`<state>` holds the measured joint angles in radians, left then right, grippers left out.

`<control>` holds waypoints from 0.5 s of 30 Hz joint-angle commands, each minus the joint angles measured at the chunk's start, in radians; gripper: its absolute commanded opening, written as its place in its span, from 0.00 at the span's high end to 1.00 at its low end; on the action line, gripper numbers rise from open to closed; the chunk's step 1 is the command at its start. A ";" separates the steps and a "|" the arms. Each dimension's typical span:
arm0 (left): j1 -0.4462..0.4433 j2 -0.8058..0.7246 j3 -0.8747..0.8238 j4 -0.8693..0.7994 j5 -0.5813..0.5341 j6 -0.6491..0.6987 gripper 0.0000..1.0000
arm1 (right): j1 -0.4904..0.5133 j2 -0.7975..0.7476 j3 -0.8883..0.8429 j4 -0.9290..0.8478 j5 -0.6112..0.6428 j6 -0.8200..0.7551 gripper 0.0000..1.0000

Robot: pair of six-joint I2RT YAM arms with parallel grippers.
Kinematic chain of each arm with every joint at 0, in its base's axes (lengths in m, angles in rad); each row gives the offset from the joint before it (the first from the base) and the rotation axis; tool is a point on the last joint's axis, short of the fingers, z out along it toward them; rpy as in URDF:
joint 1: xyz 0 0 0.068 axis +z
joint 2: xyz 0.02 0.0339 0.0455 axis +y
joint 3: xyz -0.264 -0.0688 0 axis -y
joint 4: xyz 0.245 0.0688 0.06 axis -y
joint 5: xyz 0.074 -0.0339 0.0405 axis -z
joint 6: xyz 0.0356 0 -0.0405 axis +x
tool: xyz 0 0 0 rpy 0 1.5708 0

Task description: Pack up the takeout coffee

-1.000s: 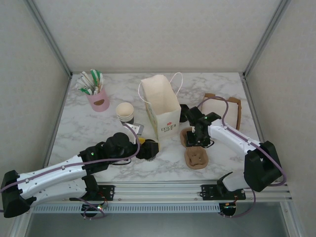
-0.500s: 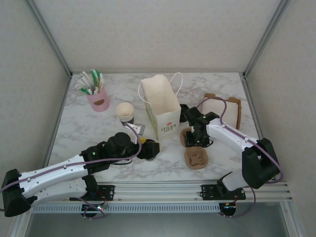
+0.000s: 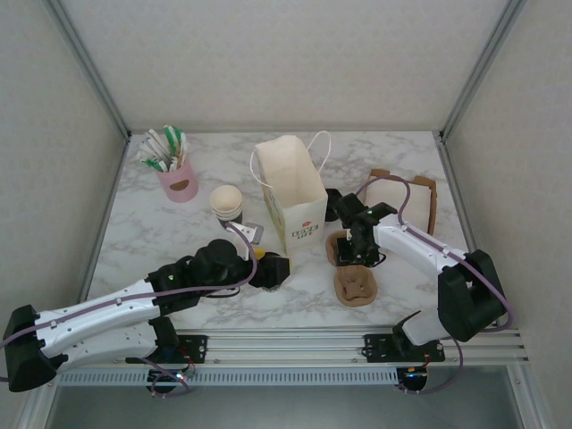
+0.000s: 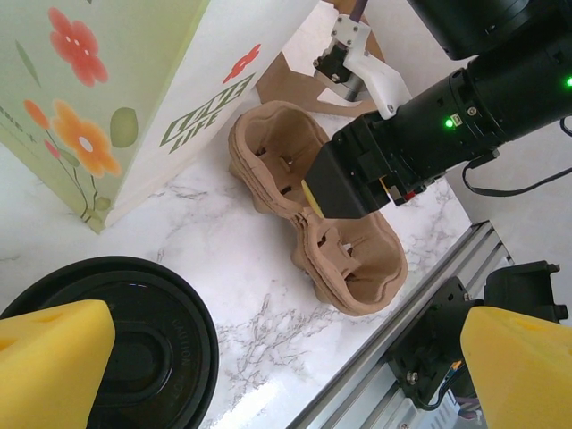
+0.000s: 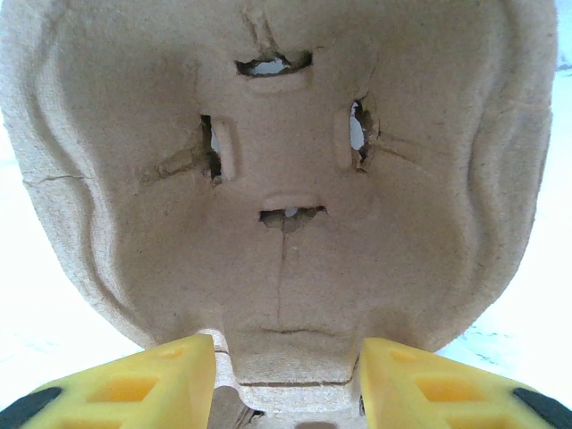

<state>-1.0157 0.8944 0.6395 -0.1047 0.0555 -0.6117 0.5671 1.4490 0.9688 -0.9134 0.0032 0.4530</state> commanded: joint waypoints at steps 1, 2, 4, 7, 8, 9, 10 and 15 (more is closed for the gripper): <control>-0.011 -0.008 0.003 0.013 -0.006 0.018 0.00 | -0.007 0.015 -0.008 -0.038 0.011 0.009 0.53; -0.010 -0.009 0.003 0.012 -0.006 0.018 0.00 | -0.009 0.015 -0.008 -0.039 0.010 0.009 0.52; -0.010 -0.010 0.005 0.013 -0.006 0.020 0.01 | -0.008 0.013 -0.007 -0.045 0.012 0.011 0.52; -0.010 -0.008 0.005 0.014 -0.006 0.021 0.00 | -0.009 0.011 -0.008 -0.051 0.016 0.011 0.52; -0.010 -0.008 0.005 0.015 -0.005 0.021 0.00 | -0.008 0.011 -0.008 -0.050 0.014 0.012 0.53; -0.011 -0.008 0.005 0.016 -0.005 0.021 0.00 | -0.008 0.012 -0.008 -0.049 0.012 0.011 0.53; -0.011 -0.008 0.005 0.018 -0.005 0.021 0.00 | -0.007 0.014 -0.010 -0.050 0.010 0.012 0.54; -0.010 -0.006 0.004 0.020 -0.006 0.024 0.00 | -0.006 0.022 -0.015 -0.044 0.008 0.016 0.54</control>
<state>-1.0180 0.8944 0.6395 -0.1043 0.0555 -0.6044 0.5671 1.4536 0.9665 -0.9318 0.0036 0.4568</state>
